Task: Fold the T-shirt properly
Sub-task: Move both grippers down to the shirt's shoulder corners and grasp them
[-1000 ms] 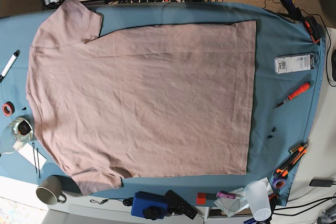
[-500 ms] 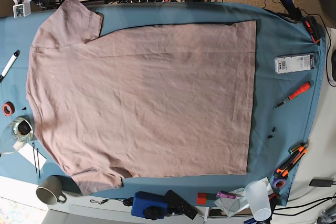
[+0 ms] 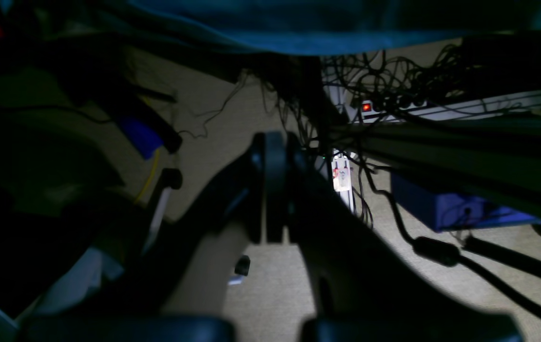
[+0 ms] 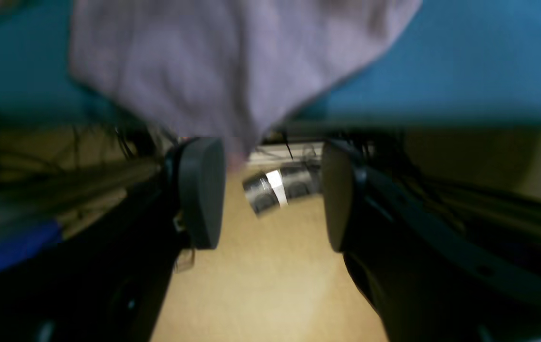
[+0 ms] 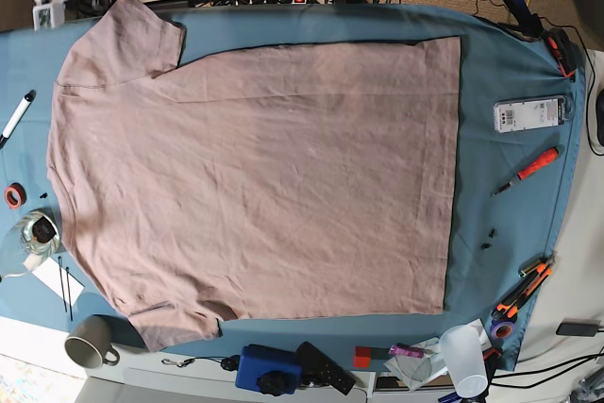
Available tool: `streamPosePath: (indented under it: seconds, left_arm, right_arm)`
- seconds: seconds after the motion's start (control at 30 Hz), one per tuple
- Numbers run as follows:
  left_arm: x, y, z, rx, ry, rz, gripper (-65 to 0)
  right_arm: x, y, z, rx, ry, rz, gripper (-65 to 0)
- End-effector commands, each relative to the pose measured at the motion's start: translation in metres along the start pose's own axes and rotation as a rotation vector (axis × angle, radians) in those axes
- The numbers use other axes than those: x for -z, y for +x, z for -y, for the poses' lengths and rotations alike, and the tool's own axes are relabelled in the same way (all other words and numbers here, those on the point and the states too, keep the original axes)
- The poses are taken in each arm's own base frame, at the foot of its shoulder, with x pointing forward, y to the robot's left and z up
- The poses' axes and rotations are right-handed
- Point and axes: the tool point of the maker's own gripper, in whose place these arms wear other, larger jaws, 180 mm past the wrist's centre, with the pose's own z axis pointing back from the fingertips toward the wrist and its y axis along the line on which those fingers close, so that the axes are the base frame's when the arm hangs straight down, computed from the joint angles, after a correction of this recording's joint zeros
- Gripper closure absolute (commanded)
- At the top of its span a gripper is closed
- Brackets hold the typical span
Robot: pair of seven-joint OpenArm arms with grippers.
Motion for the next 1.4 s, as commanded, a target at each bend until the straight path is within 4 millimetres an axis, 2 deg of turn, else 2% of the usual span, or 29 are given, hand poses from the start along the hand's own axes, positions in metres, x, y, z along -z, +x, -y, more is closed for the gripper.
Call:
streamPosePath:
  seconds: [0.0,0.2,0.43,0.77,0.9,1.07,1.23,1.27,1.37]
  left_arm:
    - [-0.005,0.003,0.000,0.006,-0.001,0.013,0.0]
    - [-0.004,0.005,0.000,0.006,0.000,0.018,0.0]
    - [-0.003,0.007,0.000,0.006,0.001,0.027,0.0]
    - [-0.001,0.013,-0.001,0.006,0.002,0.049,0.0]
    - [0.002,0.019,-0.002,0.008,0.005,0.067,0.0]
    - [0.007,0.030,-0.003,0.010,0.009,0.103,0.0]
    - [0.012,0.049,-0.005,0.013,0.014,0.164,0.0]
    - [0.014,0.057,-0.006,0.010,0.014,0.191,-1.3]
    - [0.019,0.085,-0.003,-0.046,-0.015,0.280,-10.4]
  right_arm:
    - [0.001,0.001,0.007,0.017,-0.010,0.011,-32.2]
    - [0.028,-0.007,0.004,0.170,0.111,0.040,-32.1]
    - [0.048,-0.004,0.004,0.244,0.171,0.081,-32.1]
    - [0.056,0.010,-0.001,0.262,0.213,0.132,-32.1]
    - [0.062,0.009,-0.012,0.268,0.241,0.125,-32.1]
    - [0.072,-0.010,-0.033,0.314,0.290,0.080,-32.1]
    - [0.073,-0.015,-0.039,0.333,0.299,0.069,-32.1]
    - [0.073,-0.015,-0.039,0.331,0.298,0.069,-32.1]
    - [0.072,-0.015,-0.039,0.330,0.298,0.065,-32.1]
